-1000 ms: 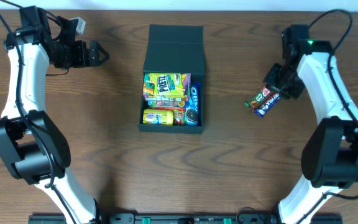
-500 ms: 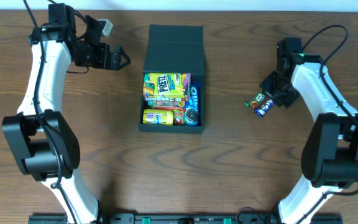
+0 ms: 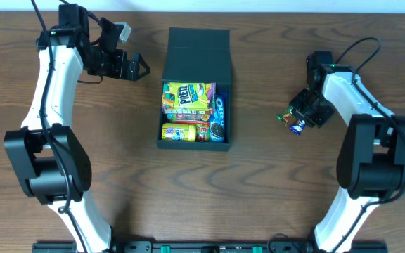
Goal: Pack container
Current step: 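Grasp the blue Cadbury Dairy Milk bar with the right gripper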
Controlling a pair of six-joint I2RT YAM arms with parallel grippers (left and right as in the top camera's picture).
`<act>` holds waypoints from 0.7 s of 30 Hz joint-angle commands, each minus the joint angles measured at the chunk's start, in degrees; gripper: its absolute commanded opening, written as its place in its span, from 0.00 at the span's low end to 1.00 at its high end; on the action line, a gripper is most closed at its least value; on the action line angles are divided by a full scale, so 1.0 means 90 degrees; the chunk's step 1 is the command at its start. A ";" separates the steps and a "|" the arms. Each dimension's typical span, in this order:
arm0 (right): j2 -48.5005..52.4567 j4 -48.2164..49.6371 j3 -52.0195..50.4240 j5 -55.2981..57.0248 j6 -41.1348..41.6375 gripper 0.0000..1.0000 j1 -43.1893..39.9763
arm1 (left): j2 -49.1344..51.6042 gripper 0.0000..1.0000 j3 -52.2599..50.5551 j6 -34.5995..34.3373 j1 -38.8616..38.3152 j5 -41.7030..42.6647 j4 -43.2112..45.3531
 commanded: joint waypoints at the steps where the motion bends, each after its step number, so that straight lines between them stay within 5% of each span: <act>1: 0.0117 0.0070 -0.0041 0.0024 0.0114 0.28 0.0000 | -0.0146 0.97 0.0146 0.0114 0.0000 -0.0002 -0.0019; 12: 0.0121 0.0323 -0.0044 0.0316 -0.0068 0.32 0.0000 | -0.0146 0.97 0.0146 0.0114 0.0002 -0.0005 -0.0017; 21: 0.0121 0.0338 -0.0044 0.0355 -0.0289 0.19 0.0000 | -0.0146 0.97 0.0146 0.0112 0.0002 -0.0005 -0.0017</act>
